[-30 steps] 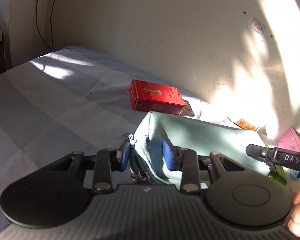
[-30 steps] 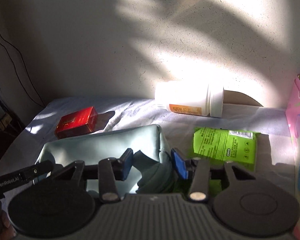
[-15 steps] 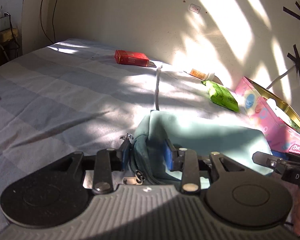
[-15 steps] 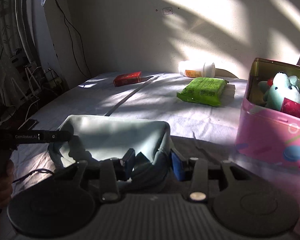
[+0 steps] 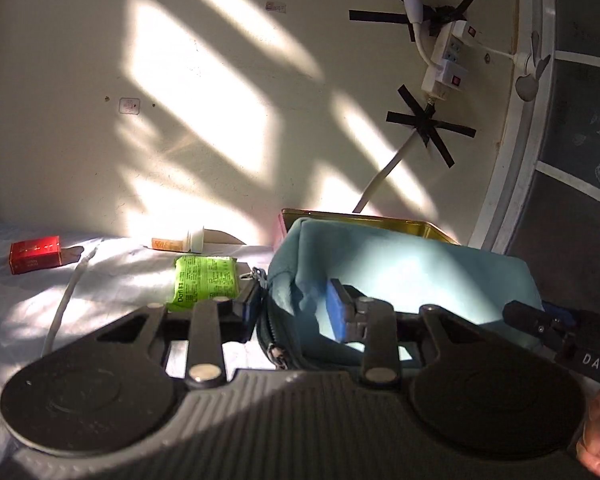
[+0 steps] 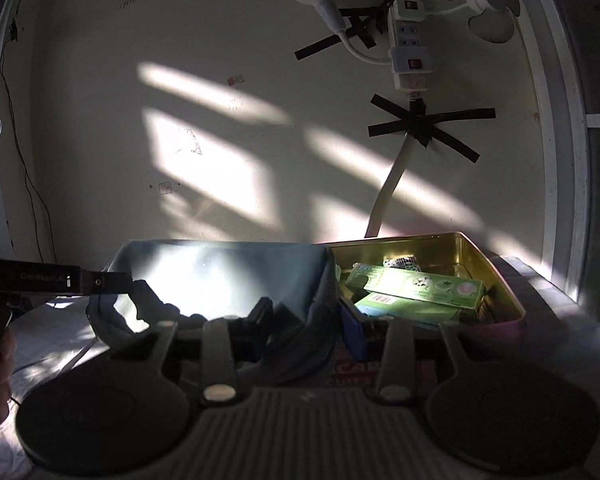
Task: Organize objects
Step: 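Lift the teal pouch into the tin and release it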
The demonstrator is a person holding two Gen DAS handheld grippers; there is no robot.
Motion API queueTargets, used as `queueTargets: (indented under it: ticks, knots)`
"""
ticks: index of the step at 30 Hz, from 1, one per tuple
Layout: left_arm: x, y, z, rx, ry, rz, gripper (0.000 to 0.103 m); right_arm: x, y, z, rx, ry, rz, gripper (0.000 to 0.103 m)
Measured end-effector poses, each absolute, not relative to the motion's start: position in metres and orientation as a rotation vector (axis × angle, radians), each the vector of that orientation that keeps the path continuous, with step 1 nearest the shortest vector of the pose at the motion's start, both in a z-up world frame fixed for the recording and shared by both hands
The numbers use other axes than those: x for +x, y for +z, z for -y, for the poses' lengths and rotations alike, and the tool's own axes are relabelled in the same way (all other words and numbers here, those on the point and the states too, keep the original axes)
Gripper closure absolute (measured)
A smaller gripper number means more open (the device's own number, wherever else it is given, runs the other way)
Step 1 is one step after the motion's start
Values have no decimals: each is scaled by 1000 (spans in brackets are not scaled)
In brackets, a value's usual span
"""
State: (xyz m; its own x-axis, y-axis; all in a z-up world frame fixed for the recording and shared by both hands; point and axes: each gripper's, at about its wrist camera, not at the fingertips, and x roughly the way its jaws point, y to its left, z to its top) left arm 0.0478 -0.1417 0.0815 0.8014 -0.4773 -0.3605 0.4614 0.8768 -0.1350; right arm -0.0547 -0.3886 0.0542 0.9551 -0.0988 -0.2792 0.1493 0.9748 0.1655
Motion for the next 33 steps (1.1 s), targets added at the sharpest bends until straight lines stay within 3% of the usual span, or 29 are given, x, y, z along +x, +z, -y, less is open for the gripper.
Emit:
queueTargets:
  ticks: [8,11,13,14,26,33]
  knots:
    - [142,86,242,-35,-533,-446,65,26,49,484,244,-262,-293,66]
    - [169,72,274,25,-485,-449,62,58,33,496,197,-331,-330,57]
    - [180,63,289,70,-425,-490,61,68,23,498,185,-373,-341,46]
    - [183,64,289,71,-427,-520,62,66,20,498,198,-385,-323,46]
    - [85,83,248,115,-459,-449,51,8,37,464,254,-281,-243,45]
    - [35,70,216,181,-446,-425,48,-41,35,428,380,-257,-200,43]
